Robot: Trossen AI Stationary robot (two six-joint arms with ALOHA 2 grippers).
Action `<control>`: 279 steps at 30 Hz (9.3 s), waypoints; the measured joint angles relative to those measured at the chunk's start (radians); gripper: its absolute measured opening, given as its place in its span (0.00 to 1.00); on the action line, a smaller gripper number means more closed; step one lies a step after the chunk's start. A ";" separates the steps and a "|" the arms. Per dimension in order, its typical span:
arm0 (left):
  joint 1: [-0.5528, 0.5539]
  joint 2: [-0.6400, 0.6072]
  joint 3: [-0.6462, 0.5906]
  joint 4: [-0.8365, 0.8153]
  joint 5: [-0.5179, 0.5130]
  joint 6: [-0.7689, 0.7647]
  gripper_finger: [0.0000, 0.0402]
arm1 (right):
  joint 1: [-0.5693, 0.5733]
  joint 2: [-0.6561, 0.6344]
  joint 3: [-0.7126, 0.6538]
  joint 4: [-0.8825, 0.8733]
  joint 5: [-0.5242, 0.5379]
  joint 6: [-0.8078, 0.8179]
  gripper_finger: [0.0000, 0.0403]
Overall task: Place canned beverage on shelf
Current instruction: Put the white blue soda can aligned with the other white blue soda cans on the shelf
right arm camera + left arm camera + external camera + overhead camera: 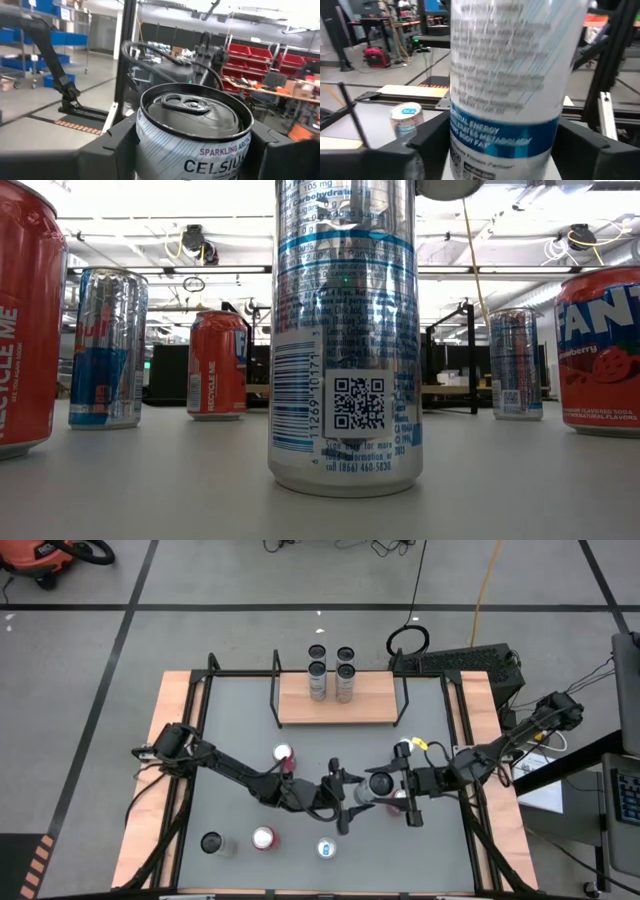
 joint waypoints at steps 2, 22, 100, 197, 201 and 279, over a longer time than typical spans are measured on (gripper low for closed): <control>-0.009 0.000 0.002 0.007 -0.023 -0.003 0.81 | -0.001 0.000 -0.001 -0.029 0.003 0.000 0.53; -0.155 -0.258 0.001 -0.522 -0.312 0.064 0.96 | -0.296 0.213 0.001 0.140 -0.296 -0.053 0.53; 0.253 -0.365 -0.269 -0.313 0.018 0.030 0.59 | -0.705 0.336 0.002 0.285 -0.656 0.084 0.68; 0.139 -0.465 -0.236 -0.104 -0.244 0.085 0.88 | -0.637 0.332 -0.002 0.037 -0.520 0.091 0.51; 0.147 -0.465 -0.236 -0.106 -0.244 0.082 0.88 | -0.637 0.332 -0.001 0.039 -0.520 0.092 0.51; 0.318 -0.461 -0.434 -0.027 -0.178 -0.001 0.59 | -0.256 0.068 -0.084 -0.228 -0.317 0.167 0.85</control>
